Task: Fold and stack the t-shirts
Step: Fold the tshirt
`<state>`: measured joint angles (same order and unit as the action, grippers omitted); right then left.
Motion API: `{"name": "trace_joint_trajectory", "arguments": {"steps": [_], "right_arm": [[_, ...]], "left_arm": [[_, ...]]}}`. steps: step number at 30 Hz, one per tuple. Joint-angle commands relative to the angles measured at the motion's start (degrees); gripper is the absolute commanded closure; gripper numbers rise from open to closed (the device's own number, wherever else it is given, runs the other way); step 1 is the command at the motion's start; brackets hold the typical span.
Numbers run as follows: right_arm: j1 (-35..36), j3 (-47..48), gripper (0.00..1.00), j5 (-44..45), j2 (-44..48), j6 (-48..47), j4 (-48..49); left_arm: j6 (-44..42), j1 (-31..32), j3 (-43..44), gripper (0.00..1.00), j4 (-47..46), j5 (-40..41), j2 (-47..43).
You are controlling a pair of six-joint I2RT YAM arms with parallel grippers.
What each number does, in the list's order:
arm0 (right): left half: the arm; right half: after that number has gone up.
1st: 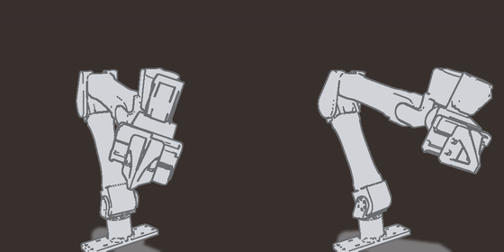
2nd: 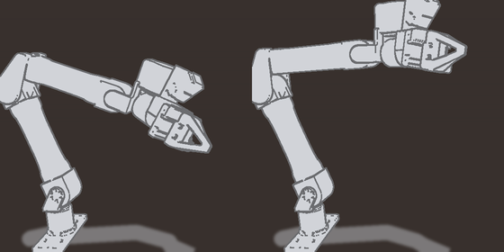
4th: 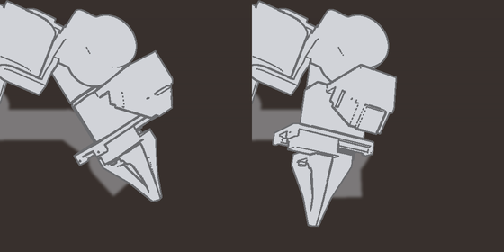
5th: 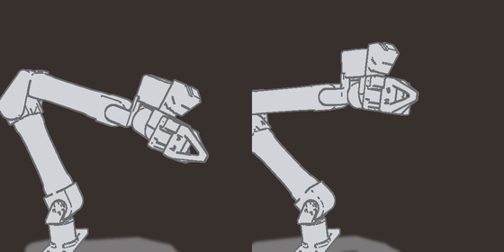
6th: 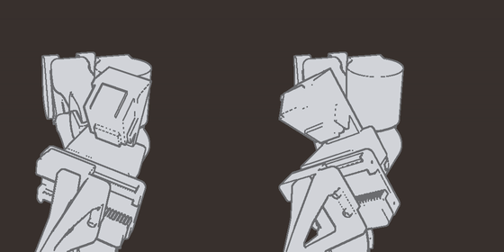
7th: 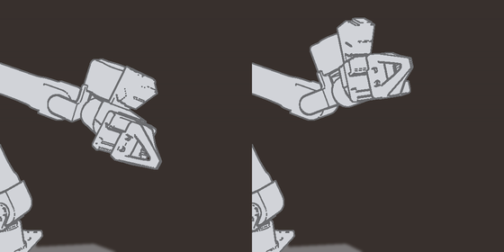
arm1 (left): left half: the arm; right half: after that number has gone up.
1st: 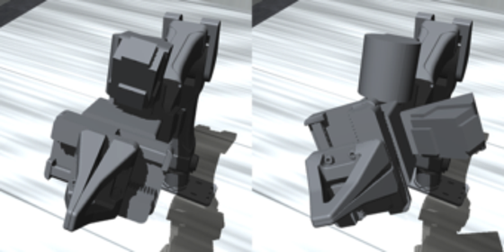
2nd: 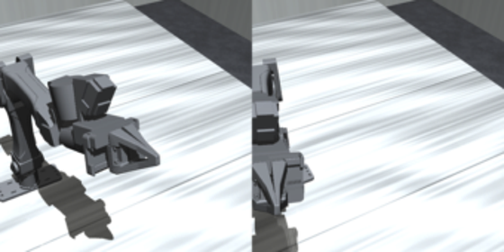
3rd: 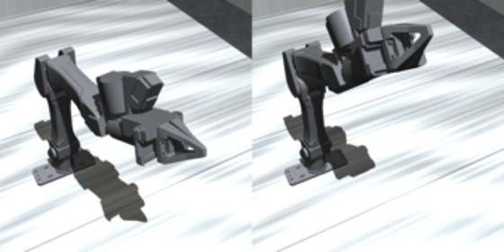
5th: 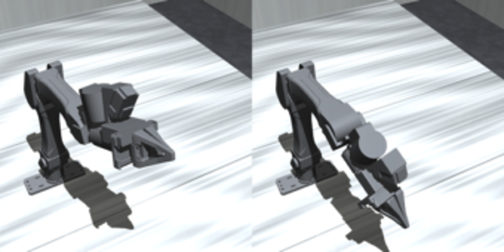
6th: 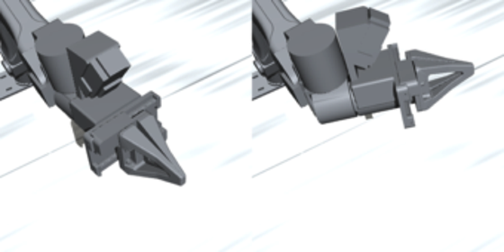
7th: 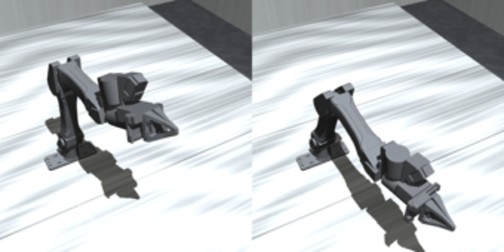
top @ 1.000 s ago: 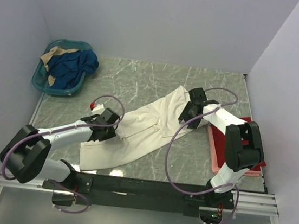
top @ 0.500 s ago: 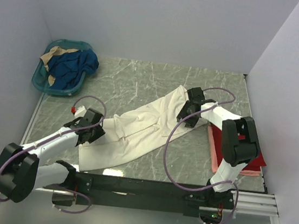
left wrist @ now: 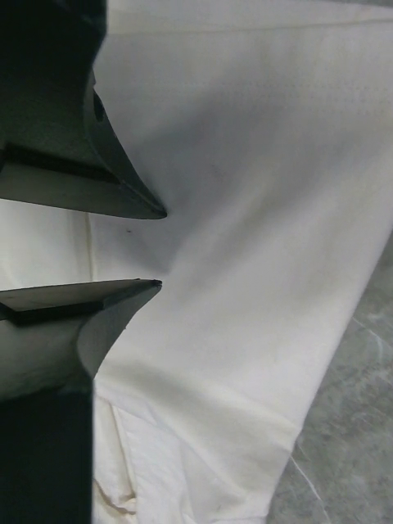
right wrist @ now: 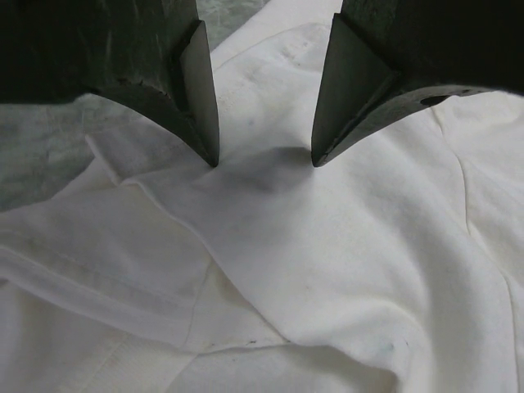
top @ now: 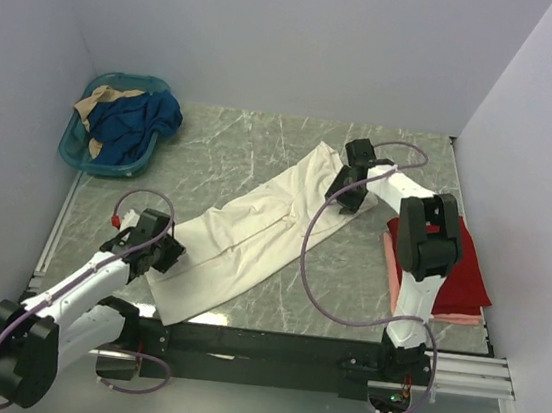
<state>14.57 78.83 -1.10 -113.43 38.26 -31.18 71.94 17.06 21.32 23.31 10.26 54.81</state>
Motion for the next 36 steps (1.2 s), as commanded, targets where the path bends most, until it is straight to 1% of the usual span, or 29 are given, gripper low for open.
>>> {"name": "trace_joint_trajectory", "arguments": {"steps": [1, 4, 8, 10, 12, 16, 20, 22, 24, 25, 27, 28, 30, 33, 34, 36], "right_arm": [[-0.77, 5.97, 0.44, 1.54, -3.90, -2.66, -2.57], [-1.21, 11.25, 0.44, 1.28, -7.24, -3.28, -4.15], [-1.30, 20.90, 0.44, 1.28, -13.21, -4.24, -8.18], [-1.30, 25.73, 0.44, 1.28, -15.15, -5.39, -9.51], [-1.47, 28.47, 0.44, 1.28, -17.26, -6.26, -10.83], [-1.38, 34.36, 0.44, 1.28, -19.37, -8.55, -11.45], [-1.38, 38.59, 0.43, 1.28, -20.43, -9.96, -13.11], [-1.47, 40.43, 0.42, 1.46, -20.61, -10.40, -13.91], [-1.38, 41.05, 0.42, 2.07, -20.08, -10.49, -14.52], [-1.47, 40.79, 0.41, 2.68, -19.73, -10.49, -14.52], [-1.38, 40.09, 0.41, 3.56, -17.98, -10.31, -14.17], [-1.38, 39.48, 0.40, 4.00, -17.45, -9.96, -14.26], [-1.21, 38.86, 0.40, 4.62, -15.78, -8.91, -14.52], [-0.34, 35.53, 0.40, 6.02, -12.36, -7.51, -13.83], [-0.07, 32.56, 0.40, 5.85, -11.21, -7.32, -13.04], [0.81, 29.73, 0.40, 5.33, -8.40, -6.45, -11.02]], "left_arm": [[3.29, -0.18, -1.54, 0.59, 2.62, -4.10, -1.98], [3.12, -0.18, -1.02, 0.57, 3.58, -5.08, -3.04], [-0.30, -0.18, 1.78, 0.56, 5.43, -4.90, -6.11], [-3.02, -0.18, 2.76, 0.51, 5.60, -4.64, -8.22], [-5.04, -0.18, 3.99, 0.49, 5.08, -4.72, -9.71], [-10.84, -0.01, 4.70, 0.52, 2.10, -6.48, -9.02], [-11.21, 0.69, 3.91, 0.57, 1.74, -7.01, -7.44], [-10.25, 2.44, 3.20, 0.59, 1.39, -6.92, -7.43], [-8.76, 4.73, 2.06, 0.60, 1.30, -5.26, -7.52], [-6.83, 7.61, 1.71, 0.60, 1.47, -4.38, -7.52], [-4.80, 10.61, 1.27, 0.61, 2.26, -1.93, -6.74], [-2.97, 13.24, 1.18, 0.61, 2.61, -1.13, -6.30], [-1.37, 15.36, 1.00, 0.62, 3.66, 0.54, -4.71], [0.91, 18.70, 0.57, 0.62, 4.02, 1.60, -2.60], [1.62, 20.02, 0.56, 0.62, 4.28, 2.21, -2.08], [1.89, 21.25, 0.48, 0.63, 4.11, 2.83, -0.68]]}}
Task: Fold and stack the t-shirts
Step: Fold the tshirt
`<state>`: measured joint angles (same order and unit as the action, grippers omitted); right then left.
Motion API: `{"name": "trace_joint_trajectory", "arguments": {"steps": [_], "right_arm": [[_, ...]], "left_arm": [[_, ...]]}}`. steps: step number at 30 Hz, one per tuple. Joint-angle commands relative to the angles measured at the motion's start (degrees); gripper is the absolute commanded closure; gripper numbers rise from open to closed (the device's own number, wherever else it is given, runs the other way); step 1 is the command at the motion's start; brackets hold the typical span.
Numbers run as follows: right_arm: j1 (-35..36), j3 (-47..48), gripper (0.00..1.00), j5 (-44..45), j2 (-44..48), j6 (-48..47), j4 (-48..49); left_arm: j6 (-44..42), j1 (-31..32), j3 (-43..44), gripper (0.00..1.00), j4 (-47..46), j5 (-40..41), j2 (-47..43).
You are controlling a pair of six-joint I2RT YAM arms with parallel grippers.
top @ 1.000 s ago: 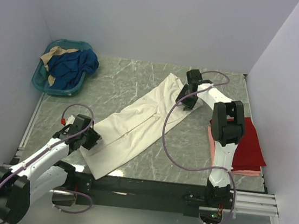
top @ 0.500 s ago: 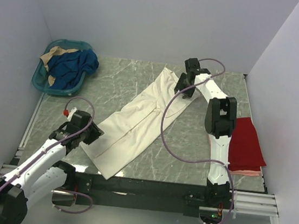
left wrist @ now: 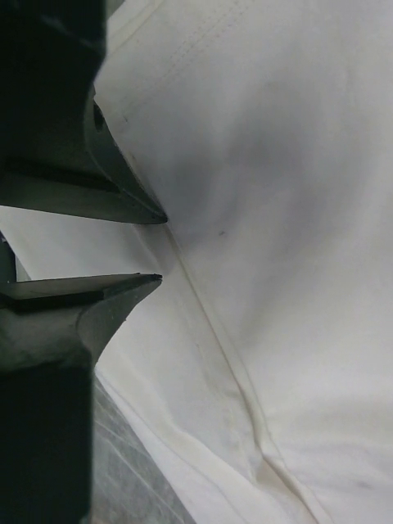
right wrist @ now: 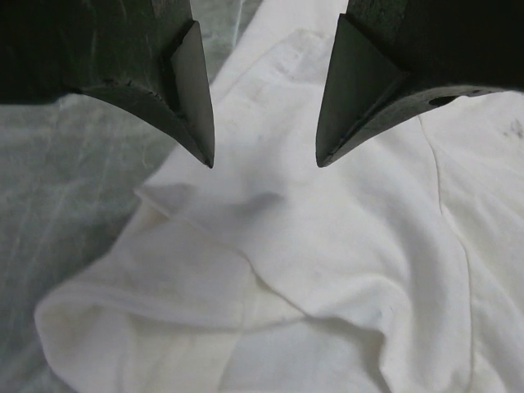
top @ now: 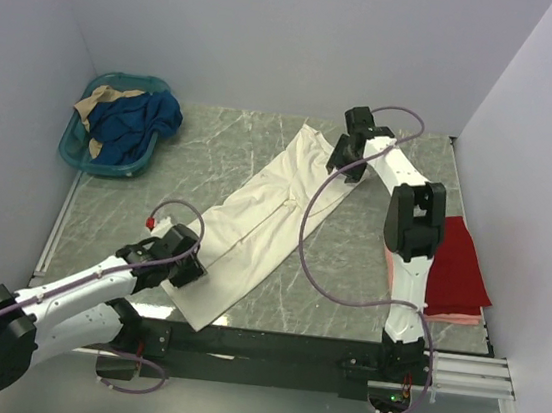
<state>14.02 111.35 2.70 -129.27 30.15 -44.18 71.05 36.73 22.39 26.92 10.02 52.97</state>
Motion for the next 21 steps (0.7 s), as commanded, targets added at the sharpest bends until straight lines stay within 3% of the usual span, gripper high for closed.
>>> {"name": "trace_joint_trajectory", "arguments": {"steps": [1, 4, 12, 21], "right_arm": [[1.62, -5.07, 0.40, 1.52, 8.50, 1.93, 2.43], [2.41, -8.16, 0.41, 0.55, 9.04, 2.54, 4.36], [2.77, -5.36, 0.42, 0.38, 4.03, 2.81, 3.14], [0.75, 5.87, 0.41, 0.73, -5.37, 0.87, -1.42]], "left_arm": [[3.13, 2.37, -0.60, 0.64, 0.51, 3.51, 1.61], [3.83, 3.78, -0.86, 0.66, 0.33, 3.52, 3.28], [7.70, 9.58, -0.16, 0.68, -2.39, 2.28, 7.49], [9.81, 15.91, 2.92, 0.68, -4.94, 1.14, 14.00]]}}
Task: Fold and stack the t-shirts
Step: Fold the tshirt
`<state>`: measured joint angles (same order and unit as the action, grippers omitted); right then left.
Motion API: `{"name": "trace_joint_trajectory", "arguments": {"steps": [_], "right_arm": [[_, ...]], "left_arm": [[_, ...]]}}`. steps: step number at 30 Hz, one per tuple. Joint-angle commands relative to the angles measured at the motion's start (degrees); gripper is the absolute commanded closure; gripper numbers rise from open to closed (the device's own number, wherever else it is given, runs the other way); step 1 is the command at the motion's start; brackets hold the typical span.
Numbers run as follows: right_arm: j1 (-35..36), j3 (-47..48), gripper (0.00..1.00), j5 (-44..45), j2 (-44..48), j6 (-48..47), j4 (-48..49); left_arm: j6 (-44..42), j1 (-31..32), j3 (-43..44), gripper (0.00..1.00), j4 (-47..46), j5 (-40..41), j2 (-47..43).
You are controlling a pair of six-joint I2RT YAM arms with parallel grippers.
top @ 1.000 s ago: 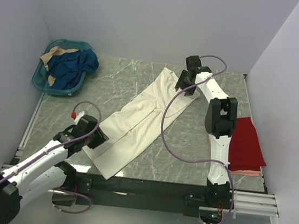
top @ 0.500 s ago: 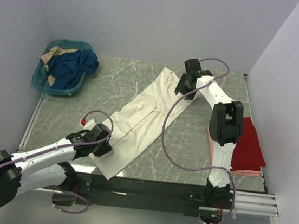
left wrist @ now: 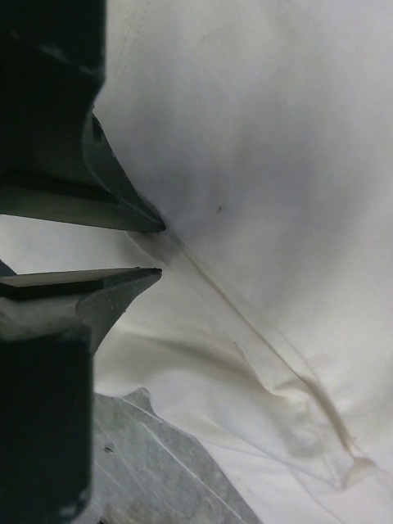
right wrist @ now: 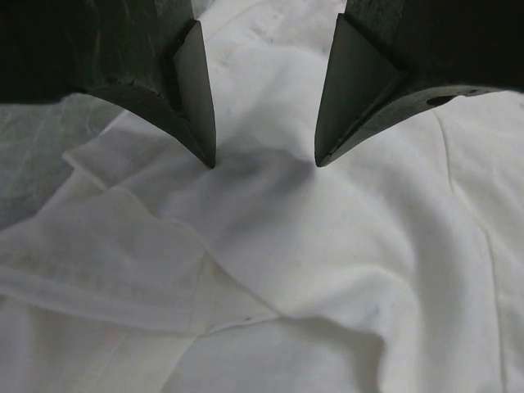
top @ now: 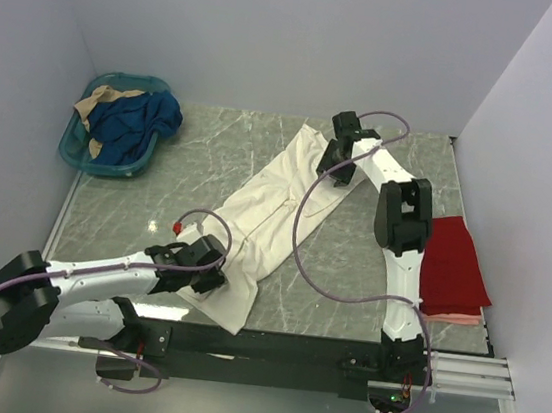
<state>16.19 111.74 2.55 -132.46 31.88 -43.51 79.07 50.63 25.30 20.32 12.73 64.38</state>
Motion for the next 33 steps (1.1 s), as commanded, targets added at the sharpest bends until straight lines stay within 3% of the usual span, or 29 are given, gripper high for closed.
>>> {"name": "trace_joint_trajectory", "arguments": {"steps": [1, 9, 16, 28, 33], "right_arm": [[-1.77, 6.55, 0.41, 0.79, -3.92, -1.03, -2.89], [-5.46, 18.84, 0.41, -2.37, -11.67, -2.43, -6.41], [-6.69, 22.29, 0.41, -6.67, -14.40, -2.96, -4.57], [-6.78, 25.01, 0.40, -7.82, -15.63, -4.11, -2.11], [-6.69, 25.01, 0.38, -5.98, -11.60, -4.54, -2.46]], "left_arm": [[1.79, 2.54, 0.97, 0.69, 1.83, -1.31, 3.72], [-0.57, 4.65, 5.45, 0.72, 0.34, -1.83, 8.65], [-3.13, 7.02, 8.63, 0.75, 0.33, -3.07, 13.14], [-3.48, 12.47, 3.44, 0.78, 5.16, -4.12, 3.23], [-6.46, 12.39, 4.22, 0.75, 8.07, -2.36, -1.80]]}}
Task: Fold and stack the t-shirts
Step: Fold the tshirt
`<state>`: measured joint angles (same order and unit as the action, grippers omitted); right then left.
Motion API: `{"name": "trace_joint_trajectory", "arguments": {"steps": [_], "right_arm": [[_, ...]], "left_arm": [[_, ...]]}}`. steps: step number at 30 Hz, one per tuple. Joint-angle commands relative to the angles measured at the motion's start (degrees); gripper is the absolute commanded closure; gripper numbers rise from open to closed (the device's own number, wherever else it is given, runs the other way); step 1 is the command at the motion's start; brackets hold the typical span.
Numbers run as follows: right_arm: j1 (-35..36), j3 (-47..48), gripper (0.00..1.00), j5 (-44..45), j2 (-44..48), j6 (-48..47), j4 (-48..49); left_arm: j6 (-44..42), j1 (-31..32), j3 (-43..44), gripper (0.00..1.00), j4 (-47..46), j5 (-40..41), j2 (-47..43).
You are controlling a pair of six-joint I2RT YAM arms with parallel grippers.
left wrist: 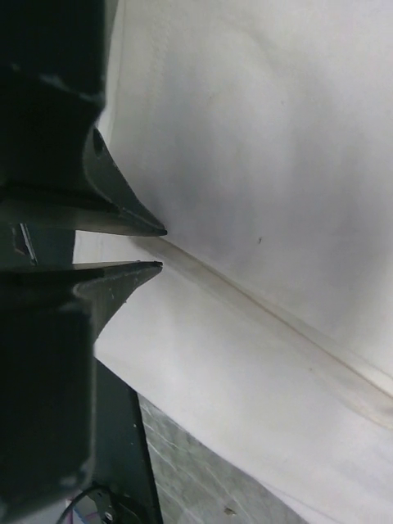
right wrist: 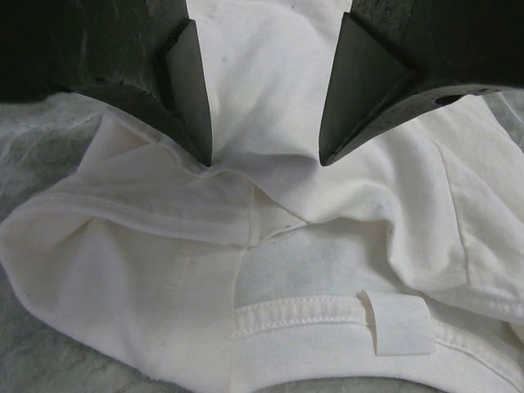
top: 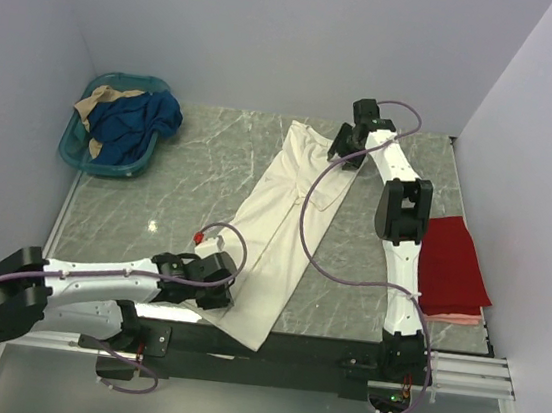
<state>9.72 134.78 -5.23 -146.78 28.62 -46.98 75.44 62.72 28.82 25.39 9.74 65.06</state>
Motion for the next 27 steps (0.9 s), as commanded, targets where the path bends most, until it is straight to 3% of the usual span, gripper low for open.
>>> {"name": "trace_joint_trajectory", "arguments": {"steps": [1, 6, 10, 16, 20, 27], "right_arm": [[-0.31, 1.72, 0.37, 2.24, 3.60, -1.37, 0.67], [0.13, -6.53, 0.37, 4.26, 12.81, -0.41, 2.24], [2.23, -17.23, 0.37, 5.15, 18.45, 1.34, 3.91], [5.22, -31.92, 0.38, 6.12, 24.43, 4.25, 9.45], [6.19, -35.20, 0.38, 6.72, 24.62, 4.95, 10.77], [6.37, -31.60, 0.38, 7.17, 19.43, 3.99, 7.44]], "left_arm": [[-3.28, 0.39, 1.41, 0.73, 4.05, 1.76, -3.35], [-5.83, 0.12, 5.98, 0.65, 5.29, 5.90, -3.62], [-12.05, -4.87, 6.69, 0.64, 0.72, 3.20, -0.55], [-18.83, -7.43, 10.20, 0.65, -3.23, 0.90, 7.88], [-19.63, -7.44, 10.12, 0.67, -4.46, -1.21, 11.23], [-17.79, -7.09, 7.22, 0.69, -7.10, -5.08, 12.81]]}}
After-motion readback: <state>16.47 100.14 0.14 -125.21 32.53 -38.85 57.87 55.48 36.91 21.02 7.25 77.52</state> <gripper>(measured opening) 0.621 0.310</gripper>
